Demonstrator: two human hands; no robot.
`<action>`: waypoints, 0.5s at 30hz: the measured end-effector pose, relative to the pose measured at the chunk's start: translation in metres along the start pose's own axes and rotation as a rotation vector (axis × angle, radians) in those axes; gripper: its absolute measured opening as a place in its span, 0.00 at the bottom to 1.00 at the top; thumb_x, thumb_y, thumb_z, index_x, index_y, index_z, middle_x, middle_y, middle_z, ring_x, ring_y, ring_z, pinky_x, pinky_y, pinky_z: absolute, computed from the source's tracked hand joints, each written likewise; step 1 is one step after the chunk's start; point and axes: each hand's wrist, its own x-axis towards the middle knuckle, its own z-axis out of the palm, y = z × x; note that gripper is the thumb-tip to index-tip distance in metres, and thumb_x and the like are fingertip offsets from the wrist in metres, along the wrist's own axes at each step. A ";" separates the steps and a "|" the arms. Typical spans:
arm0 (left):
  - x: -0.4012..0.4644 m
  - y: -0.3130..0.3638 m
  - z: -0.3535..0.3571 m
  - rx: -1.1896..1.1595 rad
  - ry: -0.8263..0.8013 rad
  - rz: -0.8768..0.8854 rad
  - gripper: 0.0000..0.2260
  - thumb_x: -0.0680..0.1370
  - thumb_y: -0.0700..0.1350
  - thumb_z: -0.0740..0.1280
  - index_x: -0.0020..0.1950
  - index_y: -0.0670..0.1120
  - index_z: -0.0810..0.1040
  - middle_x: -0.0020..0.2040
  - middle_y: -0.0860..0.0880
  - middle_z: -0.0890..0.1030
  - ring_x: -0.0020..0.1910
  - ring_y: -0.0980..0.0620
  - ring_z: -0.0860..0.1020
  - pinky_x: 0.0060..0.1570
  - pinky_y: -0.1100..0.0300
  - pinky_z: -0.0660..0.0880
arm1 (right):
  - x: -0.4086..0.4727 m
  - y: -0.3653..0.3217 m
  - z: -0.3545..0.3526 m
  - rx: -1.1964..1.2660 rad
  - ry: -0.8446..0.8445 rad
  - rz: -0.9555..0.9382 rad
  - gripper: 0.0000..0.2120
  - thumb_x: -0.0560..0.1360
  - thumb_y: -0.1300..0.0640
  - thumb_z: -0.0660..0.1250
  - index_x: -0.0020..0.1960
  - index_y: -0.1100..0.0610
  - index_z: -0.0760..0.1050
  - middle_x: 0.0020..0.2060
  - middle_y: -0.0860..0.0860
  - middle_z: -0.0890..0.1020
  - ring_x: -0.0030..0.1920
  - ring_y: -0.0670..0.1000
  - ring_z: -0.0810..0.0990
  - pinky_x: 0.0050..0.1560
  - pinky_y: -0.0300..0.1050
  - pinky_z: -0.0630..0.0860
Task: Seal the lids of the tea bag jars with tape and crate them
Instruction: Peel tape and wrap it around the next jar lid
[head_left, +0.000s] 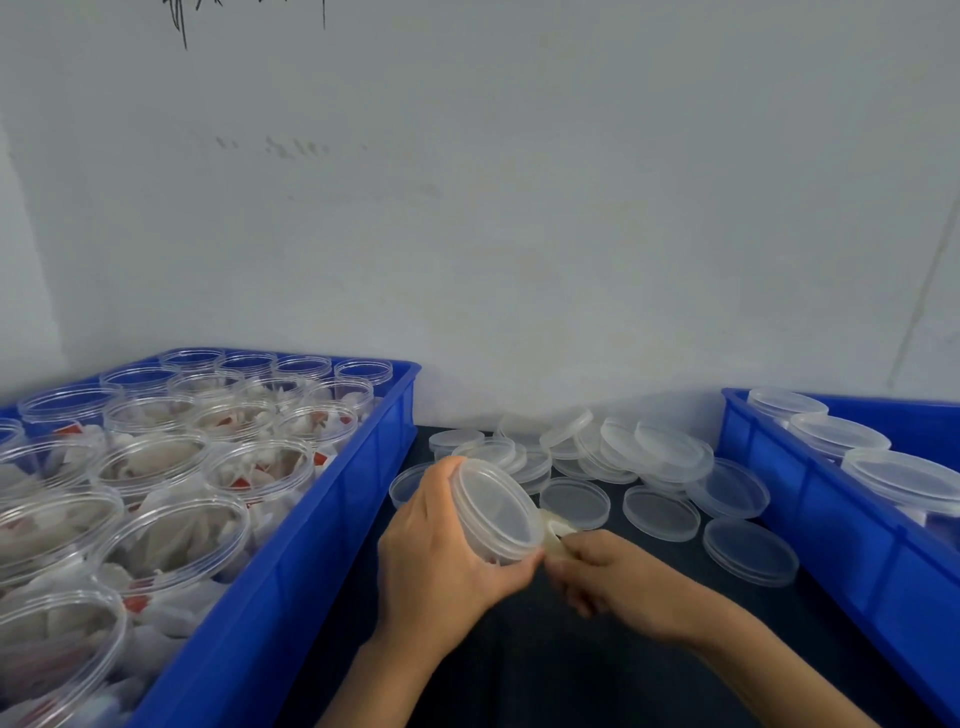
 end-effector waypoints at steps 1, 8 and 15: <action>0.001 -0.002 0.000 -0.009 -0.006 -0.021 0.42 0.57 0.73 0.67 0.63 0.50 0.68 0.53 0.54 0.79 0.47 0.56 0.78 0.41 0.70 0.65 | -0.001 -0.001 0.000 0.013 -0.004 -0.027 0.12 0.82 0.55 0.58 0.41 0.56 0.69 0.32 0.50 0.73 0.33 0.45 0.69 0.38 0.39 0.67; 0.003 -0.001 0.000 0.035 -0.013 -0.108 0.44 0.56 0.74 0.70 0.63 0.50 0.67 0.52 0.54 0.79 0.46 0.55 0.78 0.39 0.71 0.64 | 0.000 -0.007 0.015 -0.303 0.237 -0.047 0.16 0.83 0.48 0.52 0.42 0.55 0.65 0.37 0.49 0.72 0.40 0.50 0.70 0.46 0.48 0.68; 0.001 0.003 0.000 0.125 -0.035 -0.110 0.45 0.55 0.74 0.69 0.64 0.48 0.69 0.53 0.51 0.80 0.47 0.51 0.80 0.42 0.64 0.68 | 0.009 0.001 0.028 -0.322 0.365 0.060 0.17 0.83 0.46 0.51 0.40 0.53 0.63 0.35 0.46 0.70 0.35 0.46 0.68 0.35 0.41 0.64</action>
